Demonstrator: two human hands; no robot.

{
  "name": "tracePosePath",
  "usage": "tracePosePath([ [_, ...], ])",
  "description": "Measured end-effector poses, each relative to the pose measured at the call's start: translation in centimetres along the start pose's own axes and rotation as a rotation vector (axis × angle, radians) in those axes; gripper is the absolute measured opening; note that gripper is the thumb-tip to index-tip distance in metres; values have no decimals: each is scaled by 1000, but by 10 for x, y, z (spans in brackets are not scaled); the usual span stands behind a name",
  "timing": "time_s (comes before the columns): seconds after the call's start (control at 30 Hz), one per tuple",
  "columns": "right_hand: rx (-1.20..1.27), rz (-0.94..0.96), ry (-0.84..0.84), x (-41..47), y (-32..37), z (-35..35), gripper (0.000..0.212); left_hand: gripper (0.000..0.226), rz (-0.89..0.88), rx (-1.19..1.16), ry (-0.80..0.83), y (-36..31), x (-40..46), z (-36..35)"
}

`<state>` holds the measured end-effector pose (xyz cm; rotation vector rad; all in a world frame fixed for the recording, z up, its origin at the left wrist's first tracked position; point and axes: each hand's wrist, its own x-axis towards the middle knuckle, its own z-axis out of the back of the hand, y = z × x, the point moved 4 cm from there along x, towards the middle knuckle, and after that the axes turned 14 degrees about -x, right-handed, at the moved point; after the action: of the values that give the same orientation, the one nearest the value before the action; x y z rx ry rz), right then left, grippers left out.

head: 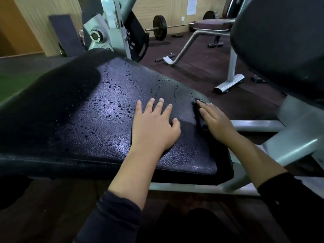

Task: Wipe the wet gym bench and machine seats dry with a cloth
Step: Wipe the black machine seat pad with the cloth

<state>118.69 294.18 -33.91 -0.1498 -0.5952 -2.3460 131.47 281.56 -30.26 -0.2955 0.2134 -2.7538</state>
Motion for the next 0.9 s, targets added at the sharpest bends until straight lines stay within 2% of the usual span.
tracePosePath([
  [0.1,-74,14,-51,-23,1,-3,50,59,-3,-7,-3,0,1,0],
  [0.17,-64,-11,-35,-25,2,-8,61,58,-1,-8,-4,0,2,0],
  [0.27,-70,5,27,-15,18,-14,67,57,7,-13,-19,0,2,0],
  [0.37,-78,131,37,-2,39,-12,65,55,2,-24,-38,-1,3,0],
  [0.57,-65,225,14,5,46,-10,56,56,16,-25,-60,0,5,0],
  [0.67,-52,192,61,35,42,-16,44,56,14,-24,-75,-1,7,-1],
  [0.83,-6,151,123,116,29,-27,43,56,37,-40,-116,1,7,-2],
  [0.9,53,55,139,140,4,-29,42,56,37,-40,-115,1,7,-2],
])
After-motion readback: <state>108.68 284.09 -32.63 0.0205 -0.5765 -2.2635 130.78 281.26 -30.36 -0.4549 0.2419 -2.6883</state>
